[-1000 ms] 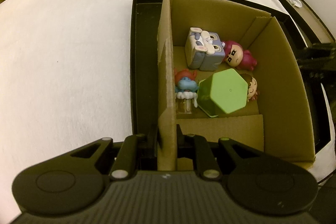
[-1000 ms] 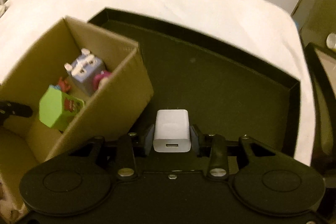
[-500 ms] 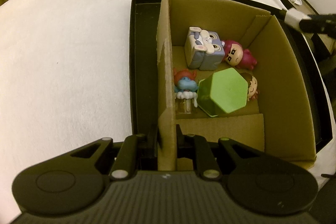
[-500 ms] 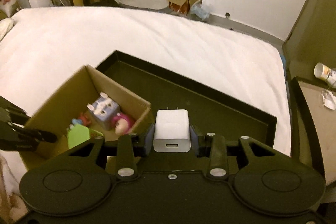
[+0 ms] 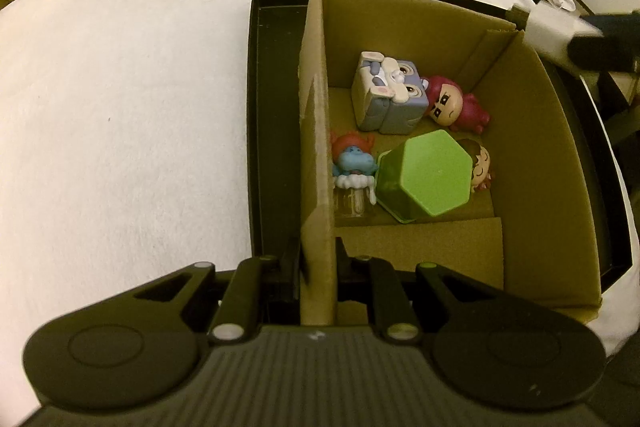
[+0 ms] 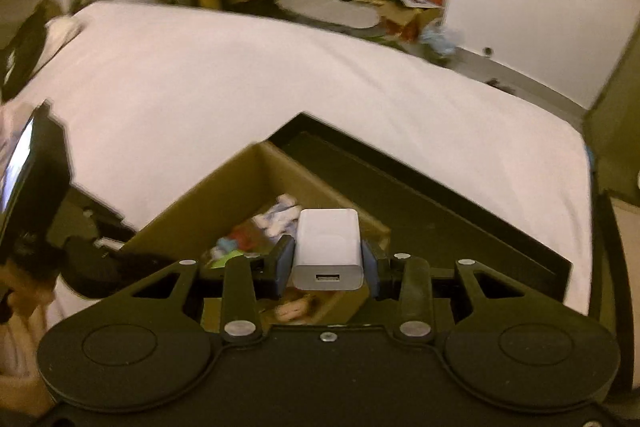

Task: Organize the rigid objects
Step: 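Carry the white plug into the box with the right gripper and release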

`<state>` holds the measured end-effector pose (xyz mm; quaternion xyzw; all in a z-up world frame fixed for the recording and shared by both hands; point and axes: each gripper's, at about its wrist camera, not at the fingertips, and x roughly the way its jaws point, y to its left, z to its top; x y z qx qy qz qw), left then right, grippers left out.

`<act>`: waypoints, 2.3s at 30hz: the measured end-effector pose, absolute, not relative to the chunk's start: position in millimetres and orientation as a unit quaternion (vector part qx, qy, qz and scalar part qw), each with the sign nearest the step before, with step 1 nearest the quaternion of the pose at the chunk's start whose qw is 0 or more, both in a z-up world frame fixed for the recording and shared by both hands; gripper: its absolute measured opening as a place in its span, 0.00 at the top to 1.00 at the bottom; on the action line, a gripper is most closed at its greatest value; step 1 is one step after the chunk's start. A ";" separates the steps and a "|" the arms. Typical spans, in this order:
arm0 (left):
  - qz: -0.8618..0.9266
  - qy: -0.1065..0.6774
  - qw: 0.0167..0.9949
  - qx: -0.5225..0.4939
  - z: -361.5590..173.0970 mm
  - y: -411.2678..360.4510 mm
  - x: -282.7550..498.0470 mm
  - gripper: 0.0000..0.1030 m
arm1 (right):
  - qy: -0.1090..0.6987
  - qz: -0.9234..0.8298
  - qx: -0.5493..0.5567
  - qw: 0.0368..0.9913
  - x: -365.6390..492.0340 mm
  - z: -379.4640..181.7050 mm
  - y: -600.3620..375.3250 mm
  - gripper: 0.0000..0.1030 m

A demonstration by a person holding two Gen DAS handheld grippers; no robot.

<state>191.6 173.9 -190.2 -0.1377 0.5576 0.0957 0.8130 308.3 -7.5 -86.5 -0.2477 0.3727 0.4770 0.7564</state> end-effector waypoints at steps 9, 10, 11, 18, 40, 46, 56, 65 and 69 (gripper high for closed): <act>0.096 0.557 0.813 -0.138 -190.9 173.2 191.0 0.87 | 0.383 0.528 -0.303 0.694 263.9 -101.5 16.4 0.65; 0.096 0.557 0.813 -0.139 -190.9 173.4 190.9 0.87 | 0.385 0.530 -0.307 0.690 260.5 -103.4 17.6 0.65; 0.096 0.557 0.813 -0.139 -190.9 173.3 190.9 0.87 | 0.387 0.532 -0.308 0.687 257.9 -104.8 18.5 0.65; 0.094 0.556 0.814 -0.142 -191.1 174.8 189.9 0.87 | 0.415 0.532 -0.316 0.667 248.5 -120.1 23.5 0.65; 0.093 0.555 0.814 -0.141 -190.9 174.6 189.2 0.87 | 0.519 0.476 -0.327 0.629 256.8 -166.1 60.5 0.64; 0.093 0.555 0.815 -0.141 -191.0 173.9 188.7 0.87 | 0.527 0.464 -0.322 0.635 257.0 -173.9 67.4 0.63; 0.094 0.558 0.812 -0.142 -188.7 172.0 189.4 0.87 | 0.527 0.467 -0.302 0.642 255.8 -155.3 67.0 0.54; 0.107 0.571 0.802 -0.136 -174.5 170.3 198.6 0.87 | 0.524 0.462 -0.277 0.659 259.1 -131.8 56.1 0.48; 0.106 0.562 0.807 -0.148 -157.7 170.5 197.0 0.87 | 0.517 0.461 -0.257 0.673 265.3 -121.5 45.0 0.47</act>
